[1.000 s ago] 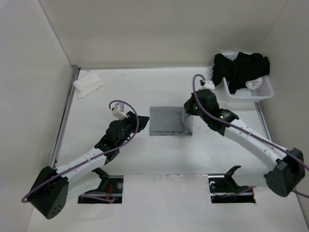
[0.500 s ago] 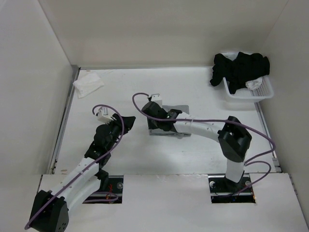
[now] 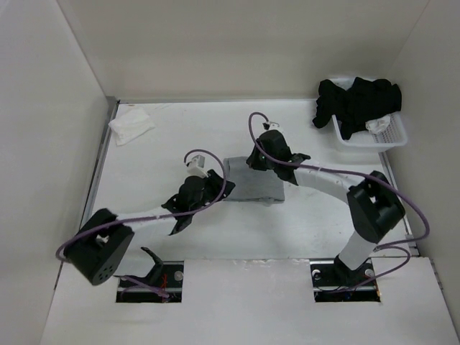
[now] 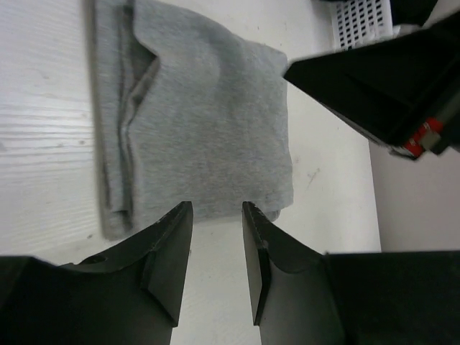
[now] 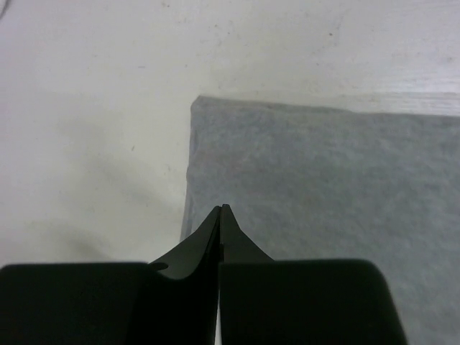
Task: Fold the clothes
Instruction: Fold the tank top
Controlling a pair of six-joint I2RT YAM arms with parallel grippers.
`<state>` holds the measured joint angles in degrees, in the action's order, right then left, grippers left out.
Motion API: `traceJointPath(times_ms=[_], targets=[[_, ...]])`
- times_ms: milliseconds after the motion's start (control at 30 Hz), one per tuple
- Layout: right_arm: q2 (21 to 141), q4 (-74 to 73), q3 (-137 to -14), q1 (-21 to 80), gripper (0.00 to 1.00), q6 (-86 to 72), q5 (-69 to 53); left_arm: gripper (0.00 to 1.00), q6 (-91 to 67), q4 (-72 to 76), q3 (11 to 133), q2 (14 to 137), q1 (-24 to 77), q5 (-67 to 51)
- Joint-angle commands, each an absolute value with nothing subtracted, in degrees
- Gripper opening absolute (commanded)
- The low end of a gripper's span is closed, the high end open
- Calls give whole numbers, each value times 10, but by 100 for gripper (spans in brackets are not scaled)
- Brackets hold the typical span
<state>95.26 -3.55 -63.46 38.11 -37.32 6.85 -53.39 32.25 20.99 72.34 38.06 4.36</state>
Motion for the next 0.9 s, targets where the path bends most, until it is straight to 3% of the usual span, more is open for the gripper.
traceJointPath(times_ms=[0, 333, 867], targets=[[1006, 90, -640, 373, 1, -394, -50, 31, -528, 417, 250, 798, 402, 61], [1150, 113, -737, 352, 1, -468, -76, 26, -573, 426, 248, 944, 402, 62], [1222, 5, -859, 330, 2, -544, -47, 26, -616, 427, 149, 853, 401, 61]])
